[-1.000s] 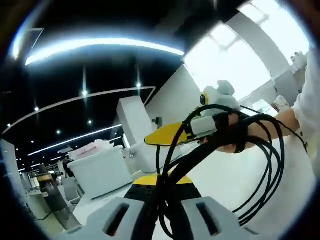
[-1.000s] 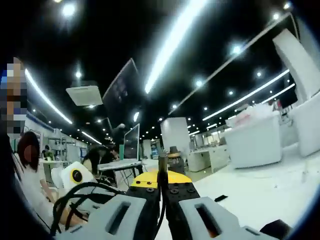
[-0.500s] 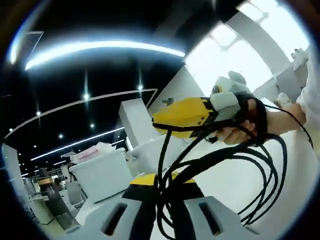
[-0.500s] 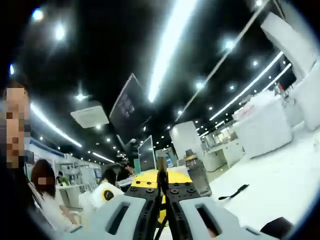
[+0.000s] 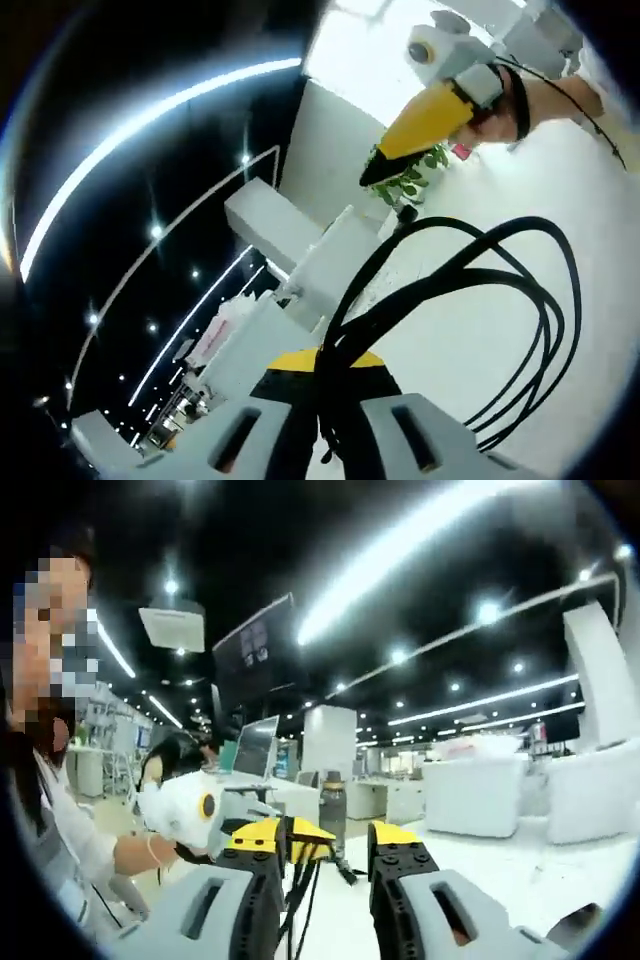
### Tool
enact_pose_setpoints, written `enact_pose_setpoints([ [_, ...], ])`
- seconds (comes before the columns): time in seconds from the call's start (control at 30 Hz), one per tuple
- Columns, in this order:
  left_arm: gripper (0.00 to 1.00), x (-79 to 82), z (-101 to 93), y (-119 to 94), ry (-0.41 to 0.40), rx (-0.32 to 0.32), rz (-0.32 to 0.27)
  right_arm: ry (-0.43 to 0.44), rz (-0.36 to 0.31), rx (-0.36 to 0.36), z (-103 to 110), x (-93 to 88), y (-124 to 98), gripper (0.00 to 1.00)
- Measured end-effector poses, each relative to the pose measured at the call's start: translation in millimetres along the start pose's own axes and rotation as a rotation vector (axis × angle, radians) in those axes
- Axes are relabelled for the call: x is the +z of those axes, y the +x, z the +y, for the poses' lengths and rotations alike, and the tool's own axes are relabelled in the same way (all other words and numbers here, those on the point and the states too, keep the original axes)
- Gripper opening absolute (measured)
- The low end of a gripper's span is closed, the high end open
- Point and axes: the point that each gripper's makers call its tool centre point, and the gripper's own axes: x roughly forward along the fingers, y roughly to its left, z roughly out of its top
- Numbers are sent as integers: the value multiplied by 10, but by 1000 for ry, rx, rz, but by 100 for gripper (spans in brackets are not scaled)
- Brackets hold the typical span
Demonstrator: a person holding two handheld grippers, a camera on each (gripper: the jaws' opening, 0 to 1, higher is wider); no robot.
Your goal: Coil the Type-C to USB data cable on the desktop and secure it with Velcro straps.
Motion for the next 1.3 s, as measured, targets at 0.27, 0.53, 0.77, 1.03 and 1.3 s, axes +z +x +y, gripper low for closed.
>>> enact_pose_setpoints([
  [0.27,4,162,-76,85,232,-6,35,-35,283,20,45,-493,276,46],
  [0.53,4,194,-225,-1,396,-30,51,-69,402,21,-41,-864,262,25],
  [0.77,4,205,-321,-60,395,-100,35,-127,418,81,27,-926,252,10],
  [1.03,12,204,-358,-237,194,-238,-50,-138,448,156,-6,-952,176,6],
  [1.3,22,185,-203,-451,-195,-382,-140,5,443,212,8,-957,112,6],
])
